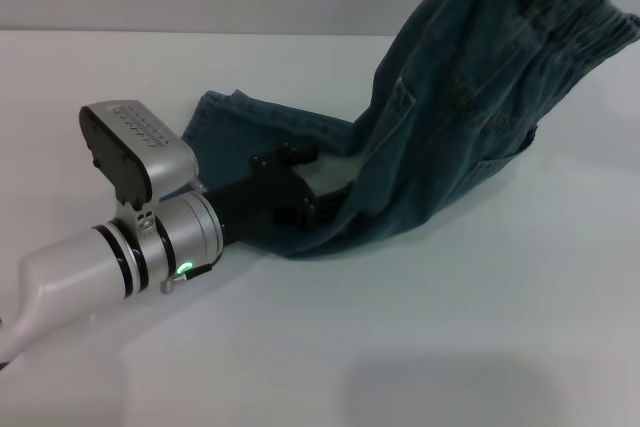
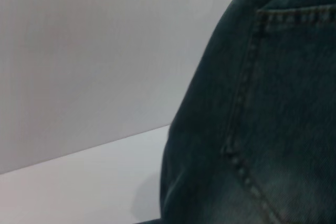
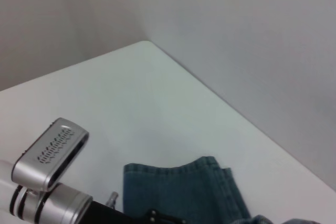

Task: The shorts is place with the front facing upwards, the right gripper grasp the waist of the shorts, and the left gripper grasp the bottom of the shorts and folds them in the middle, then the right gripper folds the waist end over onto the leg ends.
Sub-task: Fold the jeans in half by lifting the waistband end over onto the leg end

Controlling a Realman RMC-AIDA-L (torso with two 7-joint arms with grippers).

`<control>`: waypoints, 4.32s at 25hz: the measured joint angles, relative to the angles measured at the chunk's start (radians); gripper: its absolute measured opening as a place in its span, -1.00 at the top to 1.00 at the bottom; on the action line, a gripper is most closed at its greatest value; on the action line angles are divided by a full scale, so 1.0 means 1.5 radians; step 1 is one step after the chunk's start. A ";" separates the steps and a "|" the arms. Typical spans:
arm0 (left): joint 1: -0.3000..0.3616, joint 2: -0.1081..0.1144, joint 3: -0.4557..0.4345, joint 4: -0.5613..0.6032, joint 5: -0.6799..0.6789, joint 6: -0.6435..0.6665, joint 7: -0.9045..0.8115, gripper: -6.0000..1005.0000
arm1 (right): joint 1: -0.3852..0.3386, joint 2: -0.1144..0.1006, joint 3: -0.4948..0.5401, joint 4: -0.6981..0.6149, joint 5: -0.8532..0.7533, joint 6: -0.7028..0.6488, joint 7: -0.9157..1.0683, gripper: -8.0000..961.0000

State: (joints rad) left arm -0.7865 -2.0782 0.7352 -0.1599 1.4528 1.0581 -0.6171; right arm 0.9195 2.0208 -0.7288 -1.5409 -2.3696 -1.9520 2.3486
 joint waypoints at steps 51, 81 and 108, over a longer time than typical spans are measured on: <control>0.090 0.012 -0.464 0.037 0.378 0.004 0.026 -0.62 | -0.014 0.028 -0.128 0.149 0.075 0.106 -0.071 0.94; 0.172 0.014 -0.656 0.125 0.377 0.103 0.034 -0.63 | 0.078 0.039 -0.431 0.396 0.146 0.348 -0.122 0.27; 0.172 0.014 -0.702 0.122 0.376 0.073 0.085 -0.63 | -0.007 0.045 -0.654 0.274 0.168 0.536 -0.229 -0.03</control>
State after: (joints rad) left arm -0.5291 -2.0565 -0.3180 0.0233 2.0171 1.1681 -0.4903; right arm 0.9097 2.0876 -1.7096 -1.1296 -2.1173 -1.1487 2.0049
